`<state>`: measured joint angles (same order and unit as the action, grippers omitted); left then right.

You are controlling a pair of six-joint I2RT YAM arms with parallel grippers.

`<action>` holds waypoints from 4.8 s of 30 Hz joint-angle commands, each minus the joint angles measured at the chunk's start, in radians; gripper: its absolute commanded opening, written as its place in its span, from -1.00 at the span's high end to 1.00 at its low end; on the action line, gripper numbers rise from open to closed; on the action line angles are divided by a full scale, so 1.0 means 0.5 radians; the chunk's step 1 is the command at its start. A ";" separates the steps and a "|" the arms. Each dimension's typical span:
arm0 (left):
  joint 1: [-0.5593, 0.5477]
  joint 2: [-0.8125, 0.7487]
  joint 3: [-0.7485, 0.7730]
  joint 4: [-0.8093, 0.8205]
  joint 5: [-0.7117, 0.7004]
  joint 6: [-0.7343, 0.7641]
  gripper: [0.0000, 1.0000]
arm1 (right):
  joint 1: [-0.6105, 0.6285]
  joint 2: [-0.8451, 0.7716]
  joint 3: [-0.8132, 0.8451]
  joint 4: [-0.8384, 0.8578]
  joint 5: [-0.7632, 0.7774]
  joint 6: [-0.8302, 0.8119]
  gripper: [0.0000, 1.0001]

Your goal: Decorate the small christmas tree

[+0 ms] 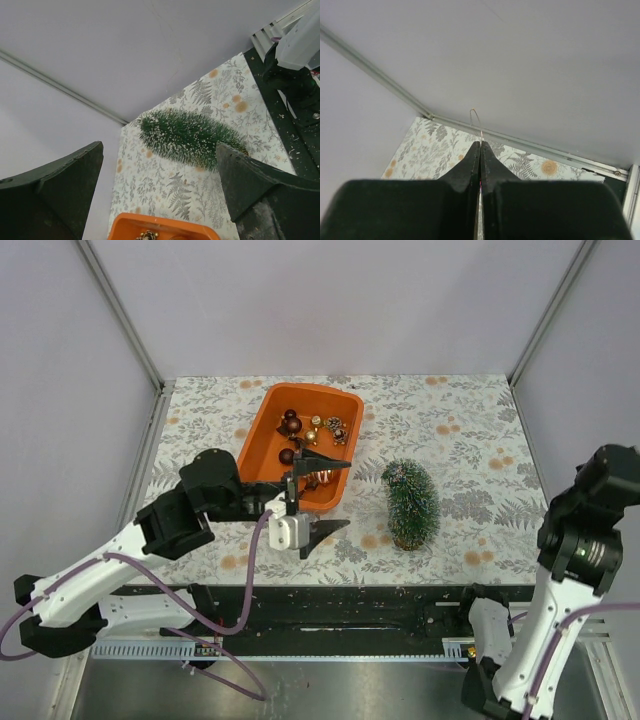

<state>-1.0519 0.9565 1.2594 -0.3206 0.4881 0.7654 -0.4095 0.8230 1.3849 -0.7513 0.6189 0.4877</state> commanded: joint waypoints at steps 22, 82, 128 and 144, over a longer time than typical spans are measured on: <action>-0.660 0.550 0.015 0.684 -0.255 -0.153 -0.98 | 0.178 -0.808 0.798 -1.617 -1.679 0.086 1.00; -0.706 0.421 -0.534 1.454 -0.544 -0.150 -0.98 | 0.116 -1.152 0.811 -1.139 -3.532 0.610 1.00; -0.651 0.443 -0.429 1.040 -0.341 -0.690 1.00 | 0.058 -1.355 -0.502 1.952 -3.726 2.407 1.00; -0.486 0.311 -0.620 1.206 -0.528 -0.887 1.00 | -0.175 -1.060 -0.408 2.187 -3.677 2.553 1.00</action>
<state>-1.2953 1.1294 0.9470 0.1928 0.2455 0.3580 -0.4854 0.2386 1.1027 0.3824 -1.2156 1.8023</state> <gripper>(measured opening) 0.016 0.014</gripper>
